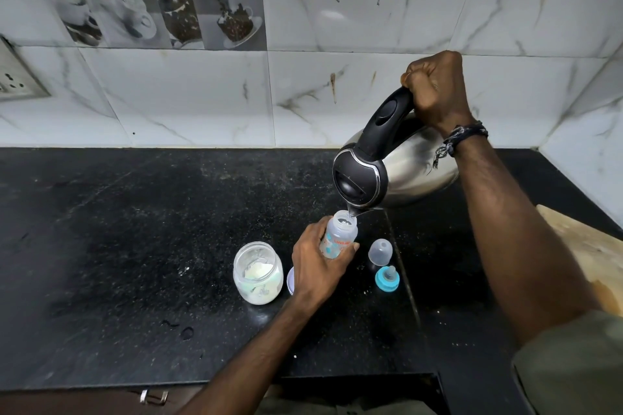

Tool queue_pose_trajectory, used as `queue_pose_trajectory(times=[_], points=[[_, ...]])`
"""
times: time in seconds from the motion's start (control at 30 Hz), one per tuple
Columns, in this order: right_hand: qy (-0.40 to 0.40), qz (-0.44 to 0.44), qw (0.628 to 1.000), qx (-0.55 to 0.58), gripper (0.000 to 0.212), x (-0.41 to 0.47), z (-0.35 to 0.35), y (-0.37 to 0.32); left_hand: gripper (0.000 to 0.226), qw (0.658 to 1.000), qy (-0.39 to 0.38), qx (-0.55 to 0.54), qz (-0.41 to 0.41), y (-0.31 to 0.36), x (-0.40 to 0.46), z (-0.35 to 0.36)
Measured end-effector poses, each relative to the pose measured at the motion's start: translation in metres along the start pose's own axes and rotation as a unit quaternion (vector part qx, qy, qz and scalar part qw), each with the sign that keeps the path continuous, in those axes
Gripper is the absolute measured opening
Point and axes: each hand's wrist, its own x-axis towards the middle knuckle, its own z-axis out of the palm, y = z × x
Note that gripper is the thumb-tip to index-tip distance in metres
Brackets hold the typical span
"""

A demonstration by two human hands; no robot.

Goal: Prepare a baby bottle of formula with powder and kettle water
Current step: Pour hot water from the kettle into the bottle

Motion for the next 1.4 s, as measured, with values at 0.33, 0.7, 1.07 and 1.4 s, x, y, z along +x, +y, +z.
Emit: queue_pose_trajectory(times=[0.33, 0.7, 1.07, 1.4], points=[[-0.002, -0.008, 1.0, -0.001, 0.034, 0.001, 0.0005, -0.0033, 0.05, 1.0, -0.002, -0.005, 0.001, -0.0013, 0.0011, -0.0003], [-0.003, -0.007, 1.0, 0.002, 0.032, 0.0004, -0.0003, -0.0058, 0.05, 1.0, 0.002, -0.006, 0.001, -0.0028, 0.0005, 0.0008], [-0.007, -0.002, 1.0, 0.001, 0.033, 0.0043, 0.0003, -0.006, 0.052, 1.0, 0.005, 0.001, 0.002, -0.0042, 0.0042, 0.0022], [-0.005, -0.003, 1.0, -0.001, 0.034, 0.0042, 0.0006, -0.0061, 0.053, 1.0, 0.004, 0.001, 0.006, -0.002, 0.0034, 0.0016]])
